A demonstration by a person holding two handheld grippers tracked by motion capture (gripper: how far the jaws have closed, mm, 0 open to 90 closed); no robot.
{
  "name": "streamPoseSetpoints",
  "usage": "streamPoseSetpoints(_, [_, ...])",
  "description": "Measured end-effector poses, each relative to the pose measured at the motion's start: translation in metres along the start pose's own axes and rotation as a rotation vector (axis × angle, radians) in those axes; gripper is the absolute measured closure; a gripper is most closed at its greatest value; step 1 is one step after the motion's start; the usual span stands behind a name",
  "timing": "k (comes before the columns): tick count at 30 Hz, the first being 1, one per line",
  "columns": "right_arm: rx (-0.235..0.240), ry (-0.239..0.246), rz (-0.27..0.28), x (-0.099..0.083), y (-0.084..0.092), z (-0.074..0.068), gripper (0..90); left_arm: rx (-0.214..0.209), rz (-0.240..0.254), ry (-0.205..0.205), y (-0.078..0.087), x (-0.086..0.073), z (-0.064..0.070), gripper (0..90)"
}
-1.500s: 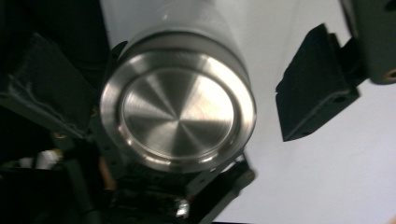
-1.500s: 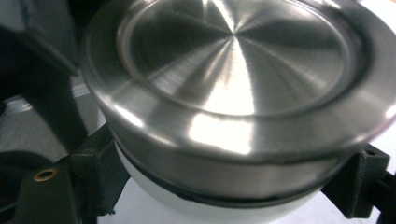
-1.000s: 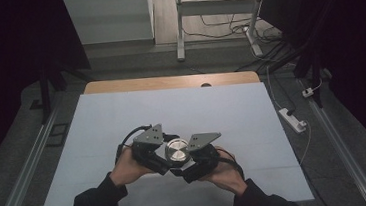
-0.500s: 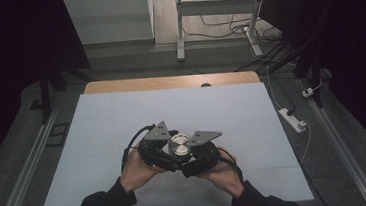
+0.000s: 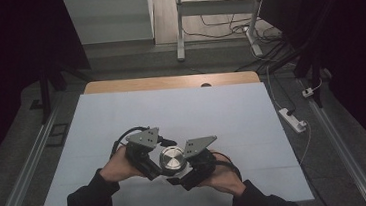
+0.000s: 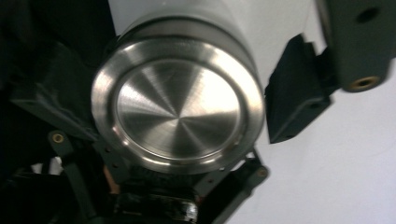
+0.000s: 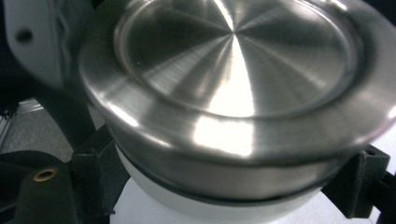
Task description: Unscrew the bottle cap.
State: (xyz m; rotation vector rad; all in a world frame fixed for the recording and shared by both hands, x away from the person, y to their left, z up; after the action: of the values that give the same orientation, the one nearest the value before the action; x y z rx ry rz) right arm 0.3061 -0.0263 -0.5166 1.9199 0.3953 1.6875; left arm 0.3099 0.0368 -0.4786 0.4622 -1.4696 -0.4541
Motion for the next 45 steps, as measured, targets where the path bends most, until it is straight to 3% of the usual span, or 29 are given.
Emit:
streamPoseSetpoints(1, [-0.004,0.001,-0.001,0.0,0.0,0.001,14.8,0.027,0.004,-0.002,-0.002,0.001,-0.001,18.9])
streamPoseSetpoints(2, [-0.012,0.001,-0.001,-0.001,0.001,0.002,14.8,0.027,0.004,-0.002,-0.002,0.001,-0.001,19.1])
streamPoseSetpoints(3, [-0.026,-0.005,-0.001,-0.001,0.001,0.005,14.8,0.077,0.007,0.025,-0.003,0.003,-0.005,19.2])
streamPoseSetpoints(4, [-0.026,-0.005,-0.001,-0.001,0.001,0.005,14.8,0.077,0.007,0.025,-0.003,0.003,-0.005,19.2])
streamPoseSetpoints(5, [-0.064,-0.025,0.003,-0.001,0.003,0.011,14.8,0.135,0.015,0.055,-0.006,0.005,-0.009,19.3])
streamPoseSetpoints(6, [-0.064,-0.025,0.003,-0.001,0.003,0.011,14.8,0.135,0.015,0.055,-0.006,0.005,-0.009,19.3])
streamPoseSetpoints(11, [-0.19,-0.117,0.01,-0.004,0.006,0.031,14.8,0.338,0.024,0.16,-0.016,0.014,-0.021,19.4])
streamPoseSetpoints(12, [-0.197,-0.129,0.011,-0.004,0.006,0.032,14.8,0.35,0.029,0.168,-0.017,0.014,-0.021,19.5])
streamPoseSetpoints(17, [-0.215,-0.147,0.01,-0.006,0.005,0.035,14.8,0.343,0.07,0.206,-0.013,0.018,-0.021,19.4])
streamPoseSetpoints(32, [-0.221,-0.125,0.012,-0.007,0.008,0.039,14.8,0.342,0.059,0.176,0.003,0.025,-0.015,19.4])
streamPoseSetpoints(45, [-0.229,-0.121,0.017,-0.009,0.016,0.048,14.8,0.345,0.061,0.173,0.018,0.024,-0.01,19.4])
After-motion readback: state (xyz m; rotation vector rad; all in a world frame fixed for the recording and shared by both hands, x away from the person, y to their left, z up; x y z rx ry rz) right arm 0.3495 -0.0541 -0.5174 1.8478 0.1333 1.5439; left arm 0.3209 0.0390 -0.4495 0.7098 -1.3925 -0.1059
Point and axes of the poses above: each handheld gripper's, and its own axes: y roughly backward along the jaws, x roughly out of its top, z roughly to its right, the point moved 9 cm from there along -y, roughly forward along the jaws
